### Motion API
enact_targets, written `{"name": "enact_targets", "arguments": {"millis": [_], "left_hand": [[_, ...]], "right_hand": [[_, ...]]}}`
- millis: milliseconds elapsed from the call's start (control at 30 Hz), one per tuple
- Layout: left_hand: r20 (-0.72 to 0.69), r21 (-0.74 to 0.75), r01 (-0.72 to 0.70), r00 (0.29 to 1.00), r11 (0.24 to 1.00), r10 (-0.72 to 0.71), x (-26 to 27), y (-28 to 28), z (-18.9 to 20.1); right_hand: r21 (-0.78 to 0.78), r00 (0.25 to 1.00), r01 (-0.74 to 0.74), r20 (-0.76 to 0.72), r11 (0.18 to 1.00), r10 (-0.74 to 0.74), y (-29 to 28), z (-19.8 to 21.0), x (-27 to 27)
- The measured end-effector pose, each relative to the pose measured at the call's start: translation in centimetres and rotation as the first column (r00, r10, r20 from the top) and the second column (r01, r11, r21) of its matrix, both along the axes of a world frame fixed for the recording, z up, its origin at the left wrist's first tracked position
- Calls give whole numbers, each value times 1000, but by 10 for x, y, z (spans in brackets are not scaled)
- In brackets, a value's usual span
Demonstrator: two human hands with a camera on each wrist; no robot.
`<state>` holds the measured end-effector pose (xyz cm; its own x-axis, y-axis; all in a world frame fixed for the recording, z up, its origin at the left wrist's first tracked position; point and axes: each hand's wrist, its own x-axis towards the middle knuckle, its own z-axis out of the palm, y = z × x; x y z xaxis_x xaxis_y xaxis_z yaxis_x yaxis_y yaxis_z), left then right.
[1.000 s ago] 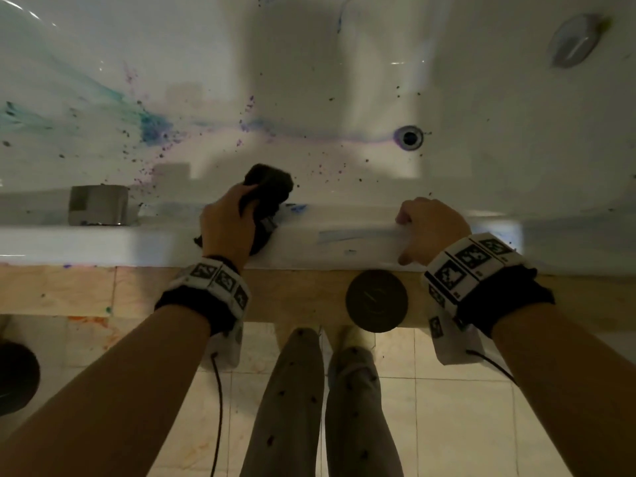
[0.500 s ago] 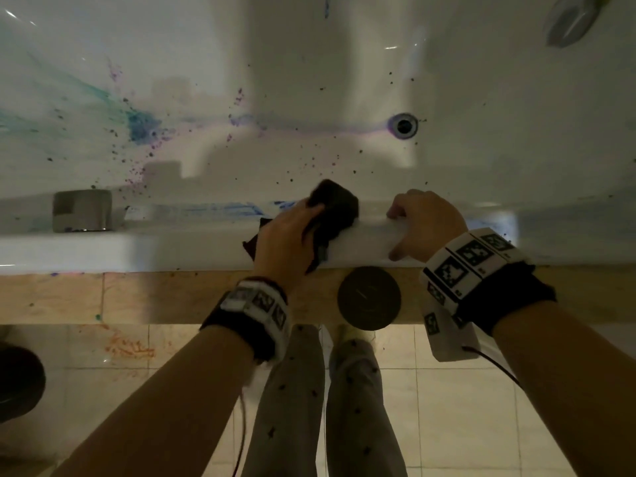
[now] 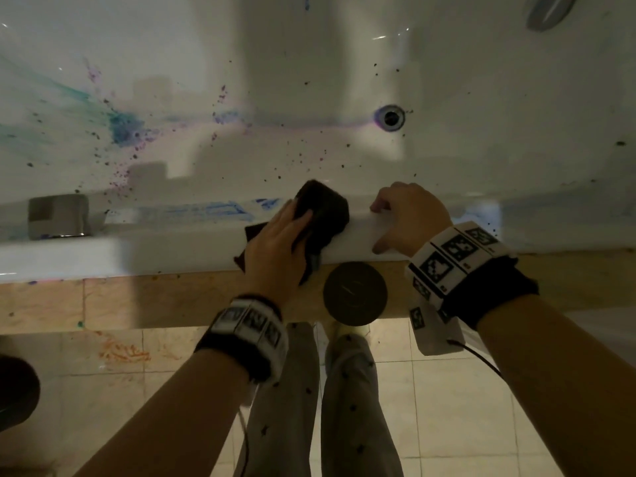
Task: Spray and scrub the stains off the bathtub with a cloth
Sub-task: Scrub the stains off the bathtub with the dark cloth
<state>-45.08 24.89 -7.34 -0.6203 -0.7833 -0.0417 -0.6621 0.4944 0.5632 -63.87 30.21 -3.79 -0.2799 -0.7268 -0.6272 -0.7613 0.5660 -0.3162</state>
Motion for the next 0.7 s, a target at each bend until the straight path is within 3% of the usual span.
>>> {"name": "enact_targets", "arguments": {"millis": [133,200,233,300,367,433,500,600,633,700], "left_hand": [[208,93,-181,965,979,159,-43,-37,1],[171,115,-251,958,961,229,-41,-37,4],[119,113,-284,955,952,271,-34,-30,8],[19,106,-317,948,942,317,-20,-8,16],[-17,174,-321,944,931,329,-14,12,25],[44,308,-300,953,903,301,-10,25,30],[85,397,-243,970,885,228,-3,34,37],[-76,602,-158,964,783,253,12,34,51],[-104,613,-141,961,777,257,20,31,53],[-40,474,-161,978,866,203,35,21,56]], "right_hand": [[-9,1000,4,9,1000,-4,5,3,2],[-107,990,129,75,986,-121,15,3,1],[-175,962,256,139,951,-233,21,5,1],[-313,857,506,284,804,-429,33,7,7],[-360,801,592,361,721,-477,39,10,21],[-330,816,556,395,763,-423,36,8,39],[-329,876,439,363,836,-318,27,4,54],[-317,963,236,201,918,-179,18,0,69],[-295,970,205,185,933,-154,17,1,74],[-252,981,143,161,957,-104,16,1,84]]}}
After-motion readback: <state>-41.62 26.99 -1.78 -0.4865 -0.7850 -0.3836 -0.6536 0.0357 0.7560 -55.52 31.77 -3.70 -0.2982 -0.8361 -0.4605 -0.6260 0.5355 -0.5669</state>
